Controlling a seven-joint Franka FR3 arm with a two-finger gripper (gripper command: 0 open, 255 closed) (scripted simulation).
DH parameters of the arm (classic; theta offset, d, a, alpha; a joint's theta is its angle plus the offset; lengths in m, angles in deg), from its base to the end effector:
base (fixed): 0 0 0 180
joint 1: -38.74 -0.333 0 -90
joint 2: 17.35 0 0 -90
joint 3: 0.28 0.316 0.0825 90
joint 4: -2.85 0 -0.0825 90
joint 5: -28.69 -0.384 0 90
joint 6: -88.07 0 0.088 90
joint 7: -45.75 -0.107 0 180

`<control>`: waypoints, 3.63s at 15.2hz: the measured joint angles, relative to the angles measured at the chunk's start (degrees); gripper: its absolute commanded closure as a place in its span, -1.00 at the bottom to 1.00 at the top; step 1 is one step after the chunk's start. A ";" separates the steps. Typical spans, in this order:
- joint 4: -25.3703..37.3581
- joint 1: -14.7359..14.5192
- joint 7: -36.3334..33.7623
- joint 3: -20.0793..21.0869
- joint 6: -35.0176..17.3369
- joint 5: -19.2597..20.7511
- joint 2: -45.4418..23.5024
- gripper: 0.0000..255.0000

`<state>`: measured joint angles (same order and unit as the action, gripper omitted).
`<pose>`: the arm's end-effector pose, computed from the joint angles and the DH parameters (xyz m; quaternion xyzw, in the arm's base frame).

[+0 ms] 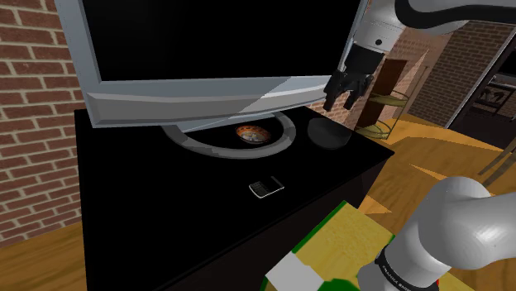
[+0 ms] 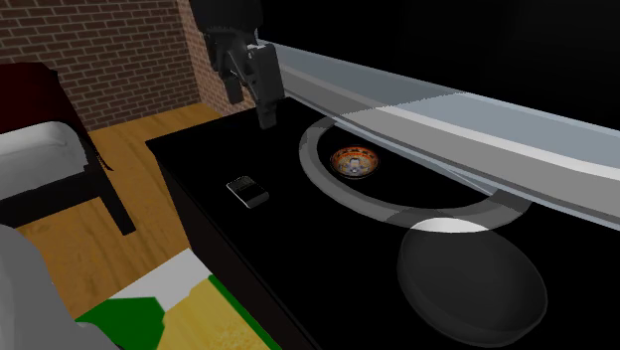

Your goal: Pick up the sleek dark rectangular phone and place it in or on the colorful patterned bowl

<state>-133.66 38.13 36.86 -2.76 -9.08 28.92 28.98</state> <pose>0.3129 -0.0147 0.5963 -0.9942 0.0877 -0.0595 0.0177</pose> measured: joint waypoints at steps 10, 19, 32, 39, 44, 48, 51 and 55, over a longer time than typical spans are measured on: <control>-11.69 5.50 -30.07 12.72 -10.44 -8.68 0.13 -1.00; -15.83 11.85 -64.46 29.08 -26.06 -18.44 -11.51 -1.00; -16.56 17.69 -82.62 39.55 -41.53 -19.58 -26.07 -1.00; -16.60 17.78 -82.68 39.65 -41.84 -19.50 -26.31 1.00; -16.62 17.78 -82.71 39.67 -41.83 -19.47 -26.31 1.00; -16.63 17.77 -82.70 39.66 -41.83 -19.48 -26.29 1.00; -15.93 17.57 -82.24 38.89 -39.78 -19.68 -24.89 1.00; -14.61 17.01 -81.96 37.78 -35.91 -20.02 -22.25 1.00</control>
<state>-148.27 55.13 -45.10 35.03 -44.99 8.91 6.74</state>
